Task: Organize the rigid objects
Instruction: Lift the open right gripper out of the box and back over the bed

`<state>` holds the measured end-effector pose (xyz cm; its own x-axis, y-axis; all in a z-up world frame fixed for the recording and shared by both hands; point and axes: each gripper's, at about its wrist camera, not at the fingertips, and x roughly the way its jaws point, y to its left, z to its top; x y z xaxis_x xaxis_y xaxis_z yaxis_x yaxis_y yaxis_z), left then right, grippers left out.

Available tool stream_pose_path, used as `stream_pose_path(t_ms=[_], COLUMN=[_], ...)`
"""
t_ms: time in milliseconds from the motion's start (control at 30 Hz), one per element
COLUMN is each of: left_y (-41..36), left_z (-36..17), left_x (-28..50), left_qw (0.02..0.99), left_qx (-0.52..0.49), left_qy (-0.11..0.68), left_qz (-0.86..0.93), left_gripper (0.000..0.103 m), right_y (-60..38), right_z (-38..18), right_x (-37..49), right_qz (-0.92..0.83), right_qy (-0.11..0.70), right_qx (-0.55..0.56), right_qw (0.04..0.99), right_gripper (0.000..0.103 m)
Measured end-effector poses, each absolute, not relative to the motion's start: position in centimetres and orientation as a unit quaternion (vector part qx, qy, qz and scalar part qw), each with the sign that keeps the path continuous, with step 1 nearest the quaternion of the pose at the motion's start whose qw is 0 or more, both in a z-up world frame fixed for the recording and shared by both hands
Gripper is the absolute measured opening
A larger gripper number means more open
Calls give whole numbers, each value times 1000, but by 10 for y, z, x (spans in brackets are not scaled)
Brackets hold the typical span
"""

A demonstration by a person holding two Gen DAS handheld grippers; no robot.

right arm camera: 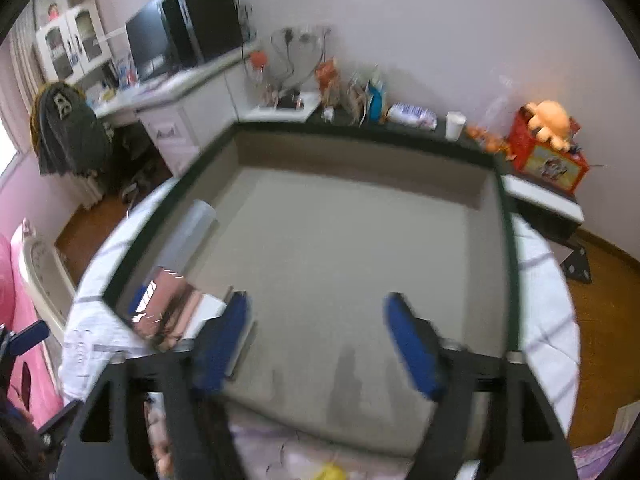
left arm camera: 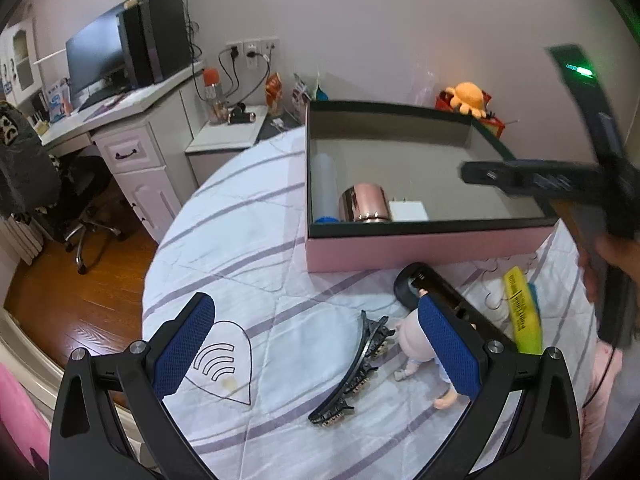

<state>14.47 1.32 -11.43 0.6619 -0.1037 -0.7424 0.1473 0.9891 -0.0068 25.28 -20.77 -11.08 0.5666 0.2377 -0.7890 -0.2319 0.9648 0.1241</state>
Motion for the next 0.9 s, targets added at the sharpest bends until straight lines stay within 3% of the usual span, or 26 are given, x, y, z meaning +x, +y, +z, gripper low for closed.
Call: stream_pose_path(t_ms=[133,200,600,900], left_y=[14,14,11,7], left_z=[-105,-100,-68,-70], left_x=[135,129,87,71], left_qw=[916,918,931,929], left_qx=[23,20,14,29], left_qy=[396,391,359,365], left_qz=[-61,-58,-59,-61], left_gripper=[103,103,103,103], right_y=[-210,-211,-219,-231], right_z=[-88,-82,-67,-71], right_x=[210,194,96,74], right_qz=[117,112,101,93], right_qy=[427,425,396,395], right_qx=[3,9,11,22], right_qw=[897,898,913,914], right_gripper=[89,103,103,103])
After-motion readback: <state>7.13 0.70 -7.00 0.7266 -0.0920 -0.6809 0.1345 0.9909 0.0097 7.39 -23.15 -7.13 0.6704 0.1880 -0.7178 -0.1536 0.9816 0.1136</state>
